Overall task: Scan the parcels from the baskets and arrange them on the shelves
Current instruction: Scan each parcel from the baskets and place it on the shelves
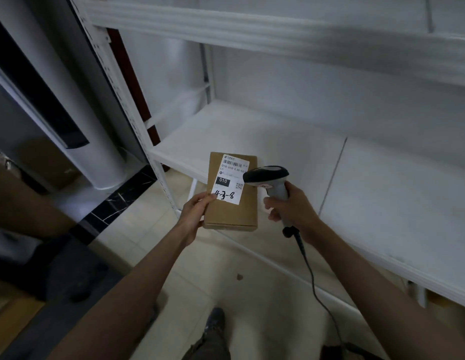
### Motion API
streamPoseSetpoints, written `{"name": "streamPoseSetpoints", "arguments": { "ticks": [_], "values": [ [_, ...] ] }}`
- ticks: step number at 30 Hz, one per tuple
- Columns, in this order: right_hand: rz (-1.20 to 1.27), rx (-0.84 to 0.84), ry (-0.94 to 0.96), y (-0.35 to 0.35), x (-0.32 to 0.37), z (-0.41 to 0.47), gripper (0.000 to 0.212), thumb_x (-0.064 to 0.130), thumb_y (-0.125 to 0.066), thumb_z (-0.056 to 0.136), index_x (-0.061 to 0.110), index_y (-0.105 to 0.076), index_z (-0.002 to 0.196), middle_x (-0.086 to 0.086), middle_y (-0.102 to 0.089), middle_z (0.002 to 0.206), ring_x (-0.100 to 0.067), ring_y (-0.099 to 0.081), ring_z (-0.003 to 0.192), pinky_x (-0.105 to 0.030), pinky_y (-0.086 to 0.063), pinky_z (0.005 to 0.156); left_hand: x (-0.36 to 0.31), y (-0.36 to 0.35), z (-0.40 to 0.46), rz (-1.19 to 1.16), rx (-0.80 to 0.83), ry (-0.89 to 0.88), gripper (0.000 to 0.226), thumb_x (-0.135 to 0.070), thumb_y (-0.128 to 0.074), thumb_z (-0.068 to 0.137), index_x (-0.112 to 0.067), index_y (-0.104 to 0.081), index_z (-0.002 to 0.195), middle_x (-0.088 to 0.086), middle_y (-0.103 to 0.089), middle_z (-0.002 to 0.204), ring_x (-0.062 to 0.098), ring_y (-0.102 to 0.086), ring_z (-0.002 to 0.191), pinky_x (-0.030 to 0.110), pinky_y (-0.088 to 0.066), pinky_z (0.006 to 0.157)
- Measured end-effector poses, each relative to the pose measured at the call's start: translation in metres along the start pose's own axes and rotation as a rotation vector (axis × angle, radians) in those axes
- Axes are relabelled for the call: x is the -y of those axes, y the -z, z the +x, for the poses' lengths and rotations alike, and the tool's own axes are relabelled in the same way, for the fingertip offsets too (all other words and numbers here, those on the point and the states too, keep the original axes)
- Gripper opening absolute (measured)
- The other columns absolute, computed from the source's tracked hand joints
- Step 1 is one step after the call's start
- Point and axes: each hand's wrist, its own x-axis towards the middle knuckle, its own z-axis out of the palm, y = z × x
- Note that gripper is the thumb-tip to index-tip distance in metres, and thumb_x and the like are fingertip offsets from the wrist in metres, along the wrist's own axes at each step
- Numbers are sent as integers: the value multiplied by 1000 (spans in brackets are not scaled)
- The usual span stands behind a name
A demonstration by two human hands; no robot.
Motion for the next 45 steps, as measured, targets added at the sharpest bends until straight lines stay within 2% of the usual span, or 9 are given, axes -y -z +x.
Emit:
{"name": "streamPoseSetpoints", "arguments": {
  "ticks": [3,8,13,21,26,29,31,34,45],
  "values": [
    [24,-1,-27,-23,10,37,32,5,-73,88,10,-61,116,-8,-72,84,-18,-67,58,-28,-56,58,-16,29,39,13,4,29,26,-39,-70,91,-28,-70,115,-3,-75,109,20,-67,105,31,-53,70],
    [-5,-6,-80,-58,20,97,27,5,-74,88,10,-64,113,-3,-73,77,-15,-69,57,-22,-53,54,-46,79,115,38,-26,44,41,-38,-75,88,-21,-63,124,4,-67,120,22,-63,107,36,-55,71],
    [-15,-16,-121,-81,17,135,30,6,-73,89,8,-63,117,-9,-74,85,-16,-69,60,-24,-54,58,-69,114,196,136,-77,38,28,-39,-75,87,-23,-65,108,7,-63,121,28,-60,111,51,-54,98],
    [-65,-36,-190,-100,6,173,36,7,-73,90,8,-61,123,-12,-73,92,-18,-69,66,-23,-53,58,-82,110,281,371,-75,-17,43,-42,-62,97,-15,-61,130,12,-62,129,31,-59,118,48,-50,103],
    [-109,-74,-175,-110,4,186,41,8,-72,90,8,-59,128,-12,-72,96,-18,-67,65,-23,-52,57,-79,101,298,579,-131,-77,57,-44,-59,98,-12,-47,143,13,-55,138,32,-53,126,44,-46,105],
    [-122,-105,-155,-119,6,190,40,8,-72,90,9,-58,128,-13,-72,97,-17,-66,65,-25,-54,58,-75,86,285,834,-230,-281,66,-48,-65,92,-15,-42,144,13,-47,142,35,-48,128,50,-44,106],
    [-121,-116,-147,-126,11,193,39,9,-72,90,8,-57,127,-11,-71,96,-18,-65,65,-25,-54,59,-68,70,268,1089,-165,-445,76,-63,-68,82,-23,-44,141,10,-42,146,37,-43,130,53,-41,108],
    [-110,-103,-126,-136,19,197,40,9,-71,91,9,-55,128,-11,-69,100,-16,-64,66,-21,-51,57,-54,52,249,1411,-43,-439,94,-70,-71,70,-32,-34,148,8,-24,159,44,-21,144,62,-25,115],
    [-87,-39,-48,-167,35,205,36,10,-71,91,10,-57,123,-12,-71,97,-19,-67,67,-33,-59,66,-86,115,275,1518,-77,-374,89,-51,-72,82,-29,-24,154,10,-20,159,43,-18,146,63,-24,116]
  ]
}}
